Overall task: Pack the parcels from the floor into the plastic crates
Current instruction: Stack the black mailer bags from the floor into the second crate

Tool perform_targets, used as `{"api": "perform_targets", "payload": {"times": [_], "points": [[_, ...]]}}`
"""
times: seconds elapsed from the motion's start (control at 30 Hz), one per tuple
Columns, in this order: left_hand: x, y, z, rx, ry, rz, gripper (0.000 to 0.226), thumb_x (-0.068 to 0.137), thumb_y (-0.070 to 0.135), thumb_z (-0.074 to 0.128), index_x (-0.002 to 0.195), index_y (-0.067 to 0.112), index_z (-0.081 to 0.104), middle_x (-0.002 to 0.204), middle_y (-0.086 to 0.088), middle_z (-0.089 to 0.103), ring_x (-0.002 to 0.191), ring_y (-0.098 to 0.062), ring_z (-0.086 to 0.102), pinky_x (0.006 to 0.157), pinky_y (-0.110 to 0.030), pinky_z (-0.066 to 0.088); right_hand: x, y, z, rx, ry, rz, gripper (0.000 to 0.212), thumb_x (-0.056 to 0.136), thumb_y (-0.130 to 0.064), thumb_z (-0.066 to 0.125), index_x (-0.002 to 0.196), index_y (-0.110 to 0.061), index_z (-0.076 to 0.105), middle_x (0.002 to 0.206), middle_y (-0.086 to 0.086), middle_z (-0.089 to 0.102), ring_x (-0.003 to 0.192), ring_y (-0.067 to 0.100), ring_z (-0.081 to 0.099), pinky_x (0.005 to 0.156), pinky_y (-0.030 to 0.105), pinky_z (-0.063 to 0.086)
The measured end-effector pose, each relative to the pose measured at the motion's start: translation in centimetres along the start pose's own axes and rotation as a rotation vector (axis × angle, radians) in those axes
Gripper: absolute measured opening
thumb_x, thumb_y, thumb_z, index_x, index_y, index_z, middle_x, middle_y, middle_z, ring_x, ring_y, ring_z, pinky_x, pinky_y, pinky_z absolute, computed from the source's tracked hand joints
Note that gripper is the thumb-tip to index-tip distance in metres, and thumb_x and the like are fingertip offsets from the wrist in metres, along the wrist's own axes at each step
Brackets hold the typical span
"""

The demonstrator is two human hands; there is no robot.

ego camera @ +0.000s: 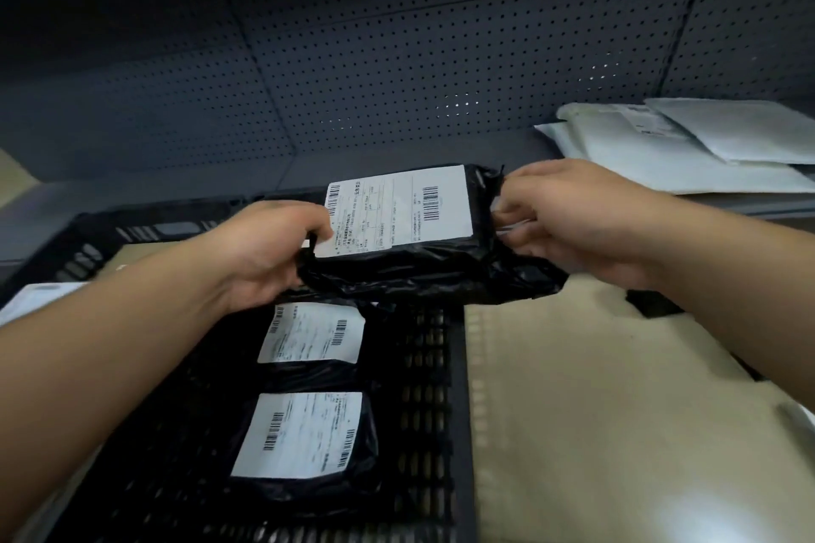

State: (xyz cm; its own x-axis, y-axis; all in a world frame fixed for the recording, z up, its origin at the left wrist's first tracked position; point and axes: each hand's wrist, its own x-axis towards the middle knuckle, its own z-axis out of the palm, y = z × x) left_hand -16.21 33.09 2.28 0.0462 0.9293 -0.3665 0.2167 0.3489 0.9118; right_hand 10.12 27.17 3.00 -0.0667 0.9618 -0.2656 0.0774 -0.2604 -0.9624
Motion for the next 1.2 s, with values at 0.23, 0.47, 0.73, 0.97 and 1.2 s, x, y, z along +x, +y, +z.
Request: {"api": "perform_targets", "payload": {"times": [0.23, 0.47, 0.73, 0.97, 1.2], "points": [[0.1, -2.0, -4.7, 0.040, 0.106, -0.060, 0.020, 0.103, 0.009, 0.054, 0.102, 0.001, 0.071, 0.090, -0.013, 0.079, 0.070, -0.019, 0.077, 0.054, -0.028, 0.060, 1.3, 0.9, 5.9, -0.059, -0.038, 0.115, 0.015, 0.095, -0.016, 0.059, 0.108, -0.010, 0.065, 0.106, 0.007, 0.066, 0.077, 0.025, 0.070, 0.068, 0.034, 0.062], [0.2, -5.4, -8.6, 0.370, 0.135, -0.190, 0.013, 0.094, 0.004, 0.060, 0.091, 0.000, 0.072, 0.089, -0.018, 0.077, 0.072, -0.029, 0.074, 0.068, -0.036, 0.059, 2.6, 3.6, 10.9, -0.157, -0.216, 0.244, 0.019, 0.096, -0.021, 0.061, 0.112, -0.013, 0.067, 0.108, 0.005, 0.063, 0.084, 0.022, 0.066, 0.072, 0.038, 0.060], [0.2, -9.1, -10.5, 0.975, 0.071, -0.273, 0.058, 0.077, 0.035, 0.074, 0.126, 0.022, 0.045, 0.105, -0.003, 0.067, 0.094, -0.021, 0.066, 0.076, -0.034, 0.055, 3.7, 7.6, 14.1, -0.280, -0.242, 0.340, 0.027, 0.081, -0.033, 0.071, 0.101, -0.017, 0.062, 0.097, 0.008, 0.060, 0.083, 0.021, 0.061, 0.079, 0.035, 0.061], [0.0, -12.8, -10.4, 1.088, -0.136, -0.374, 0.046, 0.080, 0.033, 0.070, 0.120, 0.020, 0.049, 0.109, 0.000, 0.065, 0.097, -0.017, 0.064, 0.084, -0.034, 0.057, 3.5, 9.5, 16.9, -0.273, -0.336, 0.486, 0.022, 0.090, -0.025, 0.070, 0.106, -0.015, 0.060, 0.113, 0.015, 0.058, 0.103, 0.028, 0.066, 0.084, 0.037, 0.063], [0.4, -14.9, -9.9, 1.310, -0.217, -0.353, 0.049, 0.090, 0.033, 0.064, 0.125, 0.010, 0.041, 0.119, -0.009, 0.062, 0.104, -0.024, 0.063, 0.090, -0.037, 0.054, 4.1, 10.3, 19.2, -0.176, -0.361, 0.597, 0.038, 0.092, -0.013, 0.066, 0.127, -0.012, 0.052, 0.107, 0.011, 0.049, 0.113, 0.030, 0.057, 0.096, 0.036, 0.057]]}}
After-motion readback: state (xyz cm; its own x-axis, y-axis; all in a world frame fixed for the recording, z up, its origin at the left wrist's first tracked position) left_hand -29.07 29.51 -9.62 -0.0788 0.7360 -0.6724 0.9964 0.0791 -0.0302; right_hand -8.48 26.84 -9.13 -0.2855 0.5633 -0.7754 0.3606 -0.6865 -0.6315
